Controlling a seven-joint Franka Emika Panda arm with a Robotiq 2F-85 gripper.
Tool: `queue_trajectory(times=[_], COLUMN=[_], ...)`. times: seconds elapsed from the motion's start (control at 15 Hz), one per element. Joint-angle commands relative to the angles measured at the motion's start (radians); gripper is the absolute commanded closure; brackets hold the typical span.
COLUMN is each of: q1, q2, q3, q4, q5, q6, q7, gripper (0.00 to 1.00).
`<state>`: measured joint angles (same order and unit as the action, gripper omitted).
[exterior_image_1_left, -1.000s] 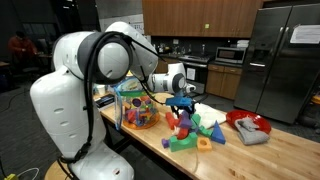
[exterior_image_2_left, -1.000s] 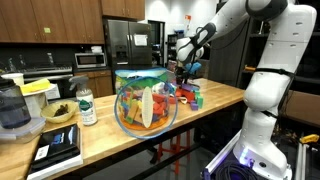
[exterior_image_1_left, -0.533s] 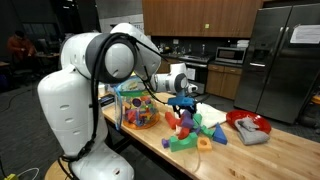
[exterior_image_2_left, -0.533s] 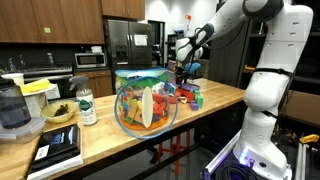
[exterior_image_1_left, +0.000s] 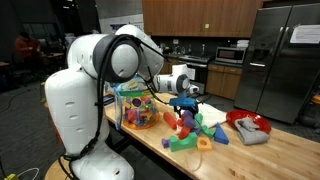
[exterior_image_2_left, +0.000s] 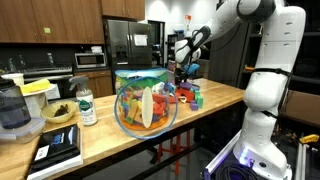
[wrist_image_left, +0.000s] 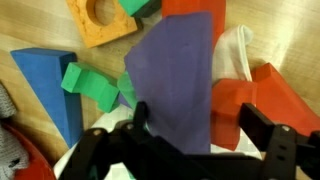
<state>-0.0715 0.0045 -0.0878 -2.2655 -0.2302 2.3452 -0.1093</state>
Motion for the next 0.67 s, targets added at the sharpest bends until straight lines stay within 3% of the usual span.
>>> queue_trajectory(times=[0.0, 0.27, 0.6], q1=[-0.003, -0.005, -0.008], q2=[0.000, 0.019, 0.063], q3=[0.003, 0.001, -0.002], q4=[0.002, 0.015, 0.041], q5=[0.001, 0.012, 0.013], q6=[-0.003, -0.004, -0.010], q7=[-0.001, -0.005, -0.011], gripper=[0.08, 0.00, 0.00])
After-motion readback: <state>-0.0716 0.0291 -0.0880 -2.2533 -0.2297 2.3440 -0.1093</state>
